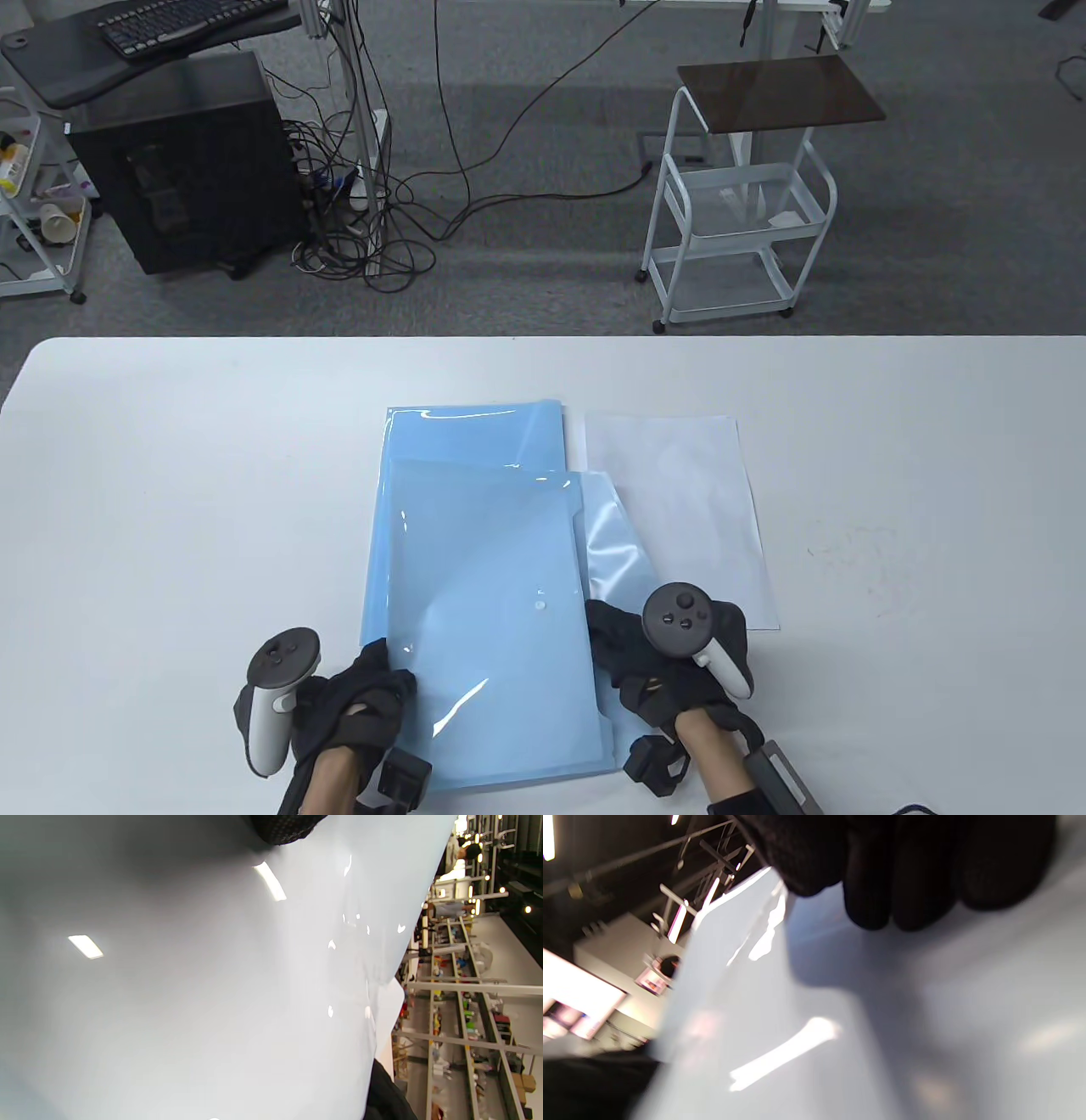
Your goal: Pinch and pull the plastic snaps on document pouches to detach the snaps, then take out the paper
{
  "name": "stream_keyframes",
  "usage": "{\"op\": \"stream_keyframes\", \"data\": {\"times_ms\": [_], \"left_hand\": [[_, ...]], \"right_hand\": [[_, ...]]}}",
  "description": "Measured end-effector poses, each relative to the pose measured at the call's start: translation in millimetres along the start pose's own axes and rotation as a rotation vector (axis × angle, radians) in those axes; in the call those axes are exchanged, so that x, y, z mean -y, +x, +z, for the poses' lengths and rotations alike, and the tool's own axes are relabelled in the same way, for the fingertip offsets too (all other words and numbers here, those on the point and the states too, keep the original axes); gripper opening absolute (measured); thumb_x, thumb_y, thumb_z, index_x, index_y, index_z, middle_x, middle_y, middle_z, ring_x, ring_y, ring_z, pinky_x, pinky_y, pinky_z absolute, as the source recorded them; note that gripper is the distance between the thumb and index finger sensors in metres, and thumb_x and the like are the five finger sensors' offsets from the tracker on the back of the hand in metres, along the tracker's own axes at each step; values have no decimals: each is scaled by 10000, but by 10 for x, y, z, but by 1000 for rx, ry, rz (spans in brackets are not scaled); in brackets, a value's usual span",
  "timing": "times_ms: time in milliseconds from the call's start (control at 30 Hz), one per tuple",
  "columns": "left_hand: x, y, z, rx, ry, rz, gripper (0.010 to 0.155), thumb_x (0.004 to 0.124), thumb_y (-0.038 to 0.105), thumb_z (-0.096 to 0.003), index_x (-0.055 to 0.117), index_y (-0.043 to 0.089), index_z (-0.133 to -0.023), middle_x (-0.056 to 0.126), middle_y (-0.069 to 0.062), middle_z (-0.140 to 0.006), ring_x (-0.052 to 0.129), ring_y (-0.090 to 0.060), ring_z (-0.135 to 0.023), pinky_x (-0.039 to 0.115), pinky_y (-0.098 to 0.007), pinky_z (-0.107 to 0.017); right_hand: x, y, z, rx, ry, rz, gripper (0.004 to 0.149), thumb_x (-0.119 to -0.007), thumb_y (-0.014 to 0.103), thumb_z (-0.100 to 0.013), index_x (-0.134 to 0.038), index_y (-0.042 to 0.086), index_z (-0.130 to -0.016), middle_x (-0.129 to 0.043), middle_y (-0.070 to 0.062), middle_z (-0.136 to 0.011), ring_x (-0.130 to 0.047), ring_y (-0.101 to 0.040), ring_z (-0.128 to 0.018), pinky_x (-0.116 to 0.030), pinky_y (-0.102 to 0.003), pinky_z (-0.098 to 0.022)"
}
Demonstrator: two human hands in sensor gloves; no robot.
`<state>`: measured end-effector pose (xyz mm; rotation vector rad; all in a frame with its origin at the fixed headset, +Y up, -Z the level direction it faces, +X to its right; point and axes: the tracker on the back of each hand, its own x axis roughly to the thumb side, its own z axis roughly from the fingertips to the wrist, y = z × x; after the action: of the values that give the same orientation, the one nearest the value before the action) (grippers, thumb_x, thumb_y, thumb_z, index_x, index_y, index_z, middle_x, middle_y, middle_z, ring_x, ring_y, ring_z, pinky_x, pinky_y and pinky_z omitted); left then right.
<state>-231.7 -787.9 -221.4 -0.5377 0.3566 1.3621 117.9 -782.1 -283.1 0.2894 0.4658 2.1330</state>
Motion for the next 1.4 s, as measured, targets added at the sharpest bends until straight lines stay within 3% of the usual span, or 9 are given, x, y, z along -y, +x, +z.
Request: {"op": "stream_keyframes", "data": {"times_ms": [167,333,500,600,700,833,933,1133,1400], "left_hand": [[7,2,1,7,-6,0,539,642,143,-558,468,108,-1067,784,-46,-976,931,-324,-752,815,-498,-563],[-1,0,1,12,3,-11,540,645,143,-558,471,117,-1068,782,-45,-983,922,-337,-769,808,-508,-570],[-5,-3,-1,15,0,-14,539,644,146,-560,468,125,-1069,778,-43,-988,920,-336,-775,806,-508,-574],[-9,-1,2,15,9,-33,539,645,146,-560,470,126,-1070,777,-46,-991,917,-340,-777,805,-510,-574],[-10,-6,2,14,3,-30,533,642,148,-562,475,125,-1068,775,-48,-994,913,-343,-779,801,-509,-577],[22,11,12,30,-22,-11,529,641,152,-564,477,134,-1067,780,-37,-989,911,-336,-785,799,-509,-585],[12,6,13,25,-2,-40,529,643,154,-562,482,136,-1066,782,-37,-989,918,-332,-780,805,-505,-579],[-15,-11,15,36,-21,0,506,667,229,-594,498,153,-1065,788,-36,-995,921,-334,-788,811,-497,-579],[-23,-12,25,36,4,21,491,665,228,-590,527,162,-1057,821,-26,-971,961,-304,-756,848,-469,-553]], "right_hand": [[13,-64,19,39,73,-327,577,-714,186,-526,-564,4,-1053,-838,-273,-970,-905,-496,-736,-829,-599,-473],[24,-89,28,58,80,-504,561,-697,181,-540,-558,43,-1066,-839,-267,-974,-929,-487,-722,-853,-579,-464],[38,-105,28,69,55,-532,555,-743,180,-541,-575,135,-1068,-881,-232,-943,-1018,-387,-628,-923,-495,-397],[42,-126,20,66,57,-546,611,-794,204,-525,-548,107,-1076,-880,-219,-948,-1028,-371,-622,-935,-478,-390],[9,-163,4,69,131,-558,746,-871,240,-487,-474,42,-1087,-851,-215,-974,-1036,-347,-620,-944,-456,-390],[-60,-143,-14,66,206,-457,809,-878,242,-493,-395,4,-1096,-793,-222,-1020,-1005,-372,-678,-928,-474,-428],[-76,-120,-14,39,139,-412,776,-888,265,-486,-470,-13,-1079,-859,-215,-960,-1037,-355,-609,-937,-465,-379],[-60,-56,21,8,-64,-335,512,-896,250,-477,-763,52,-930,-1041,-110,-708,-1087,-297,-453,-943,-448,-284],[37,38,143,-58,-287,-188,468,-885,228,-486,-785,43,-905,-1037,-128,-654,-1082,-282,-361,-942,-427,-210]]}}
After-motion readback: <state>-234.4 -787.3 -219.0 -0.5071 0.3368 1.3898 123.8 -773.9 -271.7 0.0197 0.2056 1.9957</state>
